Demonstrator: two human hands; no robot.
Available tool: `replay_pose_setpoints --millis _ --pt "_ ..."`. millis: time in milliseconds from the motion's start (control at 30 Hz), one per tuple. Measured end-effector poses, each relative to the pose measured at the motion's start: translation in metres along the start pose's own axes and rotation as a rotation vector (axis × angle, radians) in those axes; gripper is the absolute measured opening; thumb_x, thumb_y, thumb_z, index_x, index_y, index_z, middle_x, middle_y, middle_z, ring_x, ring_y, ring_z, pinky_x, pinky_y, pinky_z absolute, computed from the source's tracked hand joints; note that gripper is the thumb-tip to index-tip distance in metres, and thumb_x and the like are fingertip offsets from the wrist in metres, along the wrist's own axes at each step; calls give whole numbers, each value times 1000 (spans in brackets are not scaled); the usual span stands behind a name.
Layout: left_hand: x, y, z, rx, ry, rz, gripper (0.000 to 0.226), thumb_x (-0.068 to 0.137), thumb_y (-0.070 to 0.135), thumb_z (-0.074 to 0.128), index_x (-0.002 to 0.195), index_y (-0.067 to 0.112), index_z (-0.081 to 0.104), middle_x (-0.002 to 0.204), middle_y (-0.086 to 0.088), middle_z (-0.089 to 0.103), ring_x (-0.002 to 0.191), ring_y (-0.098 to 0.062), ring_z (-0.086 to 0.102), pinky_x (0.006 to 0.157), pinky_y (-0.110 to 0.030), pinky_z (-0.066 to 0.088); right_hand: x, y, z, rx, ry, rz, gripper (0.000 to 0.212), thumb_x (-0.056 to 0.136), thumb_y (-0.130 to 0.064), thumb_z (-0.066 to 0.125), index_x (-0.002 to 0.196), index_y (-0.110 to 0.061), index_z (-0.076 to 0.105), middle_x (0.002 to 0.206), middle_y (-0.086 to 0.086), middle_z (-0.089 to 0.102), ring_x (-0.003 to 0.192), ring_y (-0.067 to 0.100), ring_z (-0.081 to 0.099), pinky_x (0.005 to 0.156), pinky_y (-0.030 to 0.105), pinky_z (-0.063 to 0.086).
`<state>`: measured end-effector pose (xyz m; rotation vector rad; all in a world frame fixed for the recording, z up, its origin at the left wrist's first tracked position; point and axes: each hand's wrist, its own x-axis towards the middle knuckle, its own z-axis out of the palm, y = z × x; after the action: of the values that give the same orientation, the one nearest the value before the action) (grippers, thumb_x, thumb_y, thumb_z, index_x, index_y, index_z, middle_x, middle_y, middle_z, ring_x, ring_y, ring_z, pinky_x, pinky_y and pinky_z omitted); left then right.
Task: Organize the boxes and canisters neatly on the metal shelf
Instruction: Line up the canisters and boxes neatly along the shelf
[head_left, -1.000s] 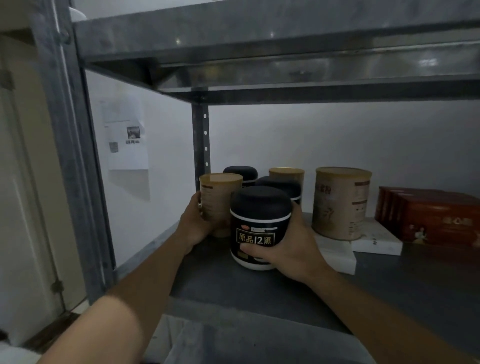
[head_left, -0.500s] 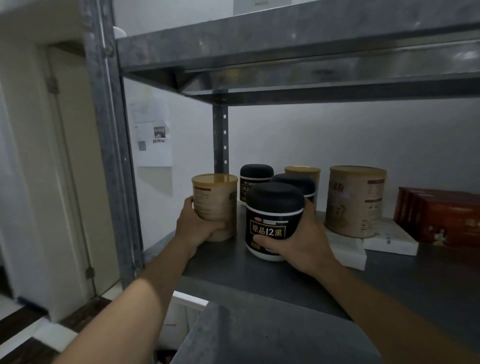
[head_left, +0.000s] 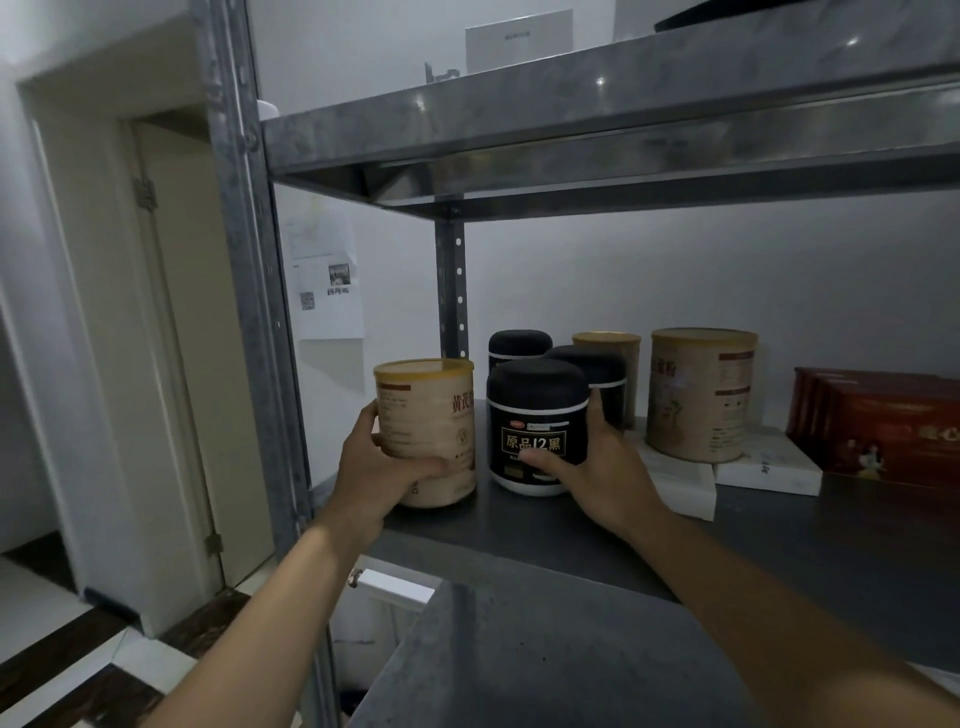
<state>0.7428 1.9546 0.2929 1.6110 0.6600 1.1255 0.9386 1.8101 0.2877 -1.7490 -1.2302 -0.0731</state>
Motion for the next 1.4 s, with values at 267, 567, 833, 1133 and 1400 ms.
replay_pose_setpoints --millis 267,567,833,1133,1400 --pt "-43 15 -7 -52 -78 43 80 54 -5 88 116 33 54 111 5 66 100 -12 64 70 -30 56 -24 -25 -16 232 205 -172 82 74 -65 64 144 -25 47 142 -6 49 130 10 47 109 30 42" --pt "-80 29 57 -9 -288 162 87 49 16 92 123 38 51 108 18 67 96 0 65 70 -19 56 -47 -30 -43 654 -56 -119 106 54 -67 83 145 -30 43 133 -4 61 121 7 58 95 29 54" --pt "-95 41 110 -16 -521 243 79 54 28 90 127 29 59 115 11 71 107 -8 66 86 -30 57 -70 -3 -101 591 144 -54 81 48 -50 86 123 -49 55 117 -16 69 112 2 63 86 25 57" --pt "-45 29 118 117 159 203 111 54 38 94 144 39 30 137 4 44 130 -16 39 107 -39 39 -83 12 -127 475 376 35 104 52 -49 85 146 -28 46 126 -9 64 115 4 60 98 40 54" --pt "-19 7 117 -38 -32 171 122 55 14 94 150 38 22 139 9 52 128 -15 49 107 -42 43 -83 14 -119 361 552 57 81 66 -31 90 133 -40 45 107 -28 56 100 -7 59 86 23 52"
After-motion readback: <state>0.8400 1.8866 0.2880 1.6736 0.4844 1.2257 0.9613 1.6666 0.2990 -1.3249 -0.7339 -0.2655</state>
